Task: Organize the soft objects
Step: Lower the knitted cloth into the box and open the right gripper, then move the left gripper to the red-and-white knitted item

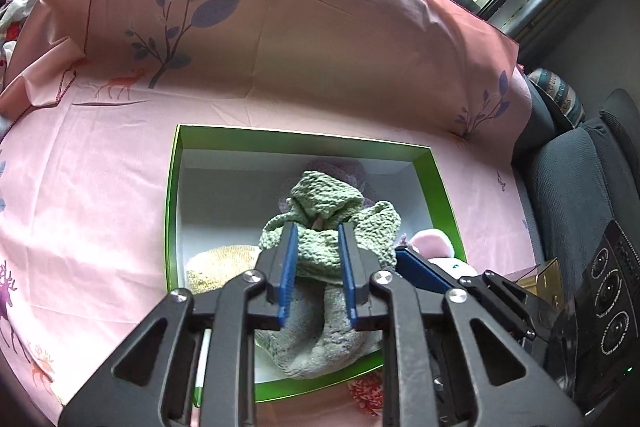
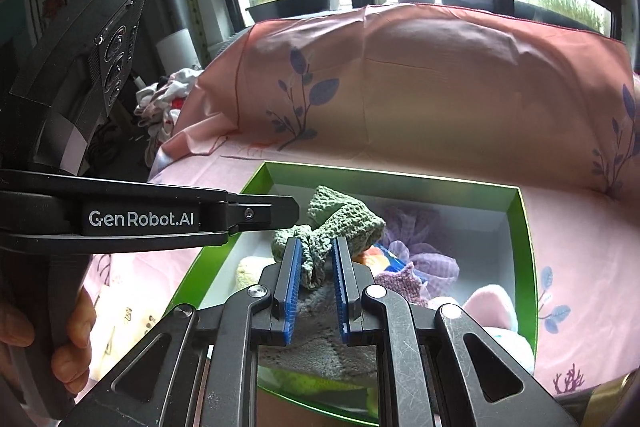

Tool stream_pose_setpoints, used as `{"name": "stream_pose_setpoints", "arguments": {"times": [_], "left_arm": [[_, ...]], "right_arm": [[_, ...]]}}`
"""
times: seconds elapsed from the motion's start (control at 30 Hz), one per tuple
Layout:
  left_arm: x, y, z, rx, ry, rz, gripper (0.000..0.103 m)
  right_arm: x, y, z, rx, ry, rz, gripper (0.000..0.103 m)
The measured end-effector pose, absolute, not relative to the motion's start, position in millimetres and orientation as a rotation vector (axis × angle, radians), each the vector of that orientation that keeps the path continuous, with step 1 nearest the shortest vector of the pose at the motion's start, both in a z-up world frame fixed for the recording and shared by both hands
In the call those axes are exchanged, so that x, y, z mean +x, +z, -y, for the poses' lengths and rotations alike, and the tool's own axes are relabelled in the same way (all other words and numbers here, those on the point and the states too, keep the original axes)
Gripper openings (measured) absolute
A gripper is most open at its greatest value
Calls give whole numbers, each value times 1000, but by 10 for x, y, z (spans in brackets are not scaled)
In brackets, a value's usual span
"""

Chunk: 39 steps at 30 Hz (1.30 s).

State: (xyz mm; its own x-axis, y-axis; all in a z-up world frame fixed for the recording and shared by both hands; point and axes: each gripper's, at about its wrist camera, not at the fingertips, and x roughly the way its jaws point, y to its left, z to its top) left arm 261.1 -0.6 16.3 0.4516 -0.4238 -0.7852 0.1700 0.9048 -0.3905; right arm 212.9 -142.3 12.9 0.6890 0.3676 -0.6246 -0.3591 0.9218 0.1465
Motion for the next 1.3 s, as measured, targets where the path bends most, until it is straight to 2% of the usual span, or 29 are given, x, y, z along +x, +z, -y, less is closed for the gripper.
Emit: {"name": "stream_pose_setpoints", "arguments": {"times": [0.03, 0.07, 0.1, 0.17, 0.23, 0.33, 0.4, 0.47, 0.8, 1.3], "left_arm": [[2598, 160, -2, -267, -355, -1044, 48], [2573, 167, -8, -262, -344, -1041, 69], [2539, 183, -17, -260, -340, -1032, 76], [2463, 218, -30, -250, -341, -1024, 76], [2365, 254, -43, -234, -335, -1022, 76], [2189, 303, -60, -203, -318, -1013, 86], [2050, 327, -92, -197, -317, -1008, 96], [1902, 345, -127, -195, -316, -1004, 102], [1100, 213, -255, -186, -276, -1047, 102], [273, -37, -132, -104, -256, -1044, 102]], "right_arm": [[2095, 142, 1422, 1, 392, -698, 25], [2057, 155, 1426, -8, 377, -693, 36], [2009, 171, 1438, -10, 364, -686, 47], [1905, 210, 1477, 3, 349, -672, 55], [1790, 249, 1510, 11, 334, -671, 56], [1589, 302, 1562, 14, 287, -670, 58], [1424, 333, 1592, 12, 260, -667, 73], [1235, 359, 1615, 6, 245, -657, 81], [442, 297, 1791, 17, 157, -700, 82], [-62, 90, 1930, 43, 137, -762, 82]]}}
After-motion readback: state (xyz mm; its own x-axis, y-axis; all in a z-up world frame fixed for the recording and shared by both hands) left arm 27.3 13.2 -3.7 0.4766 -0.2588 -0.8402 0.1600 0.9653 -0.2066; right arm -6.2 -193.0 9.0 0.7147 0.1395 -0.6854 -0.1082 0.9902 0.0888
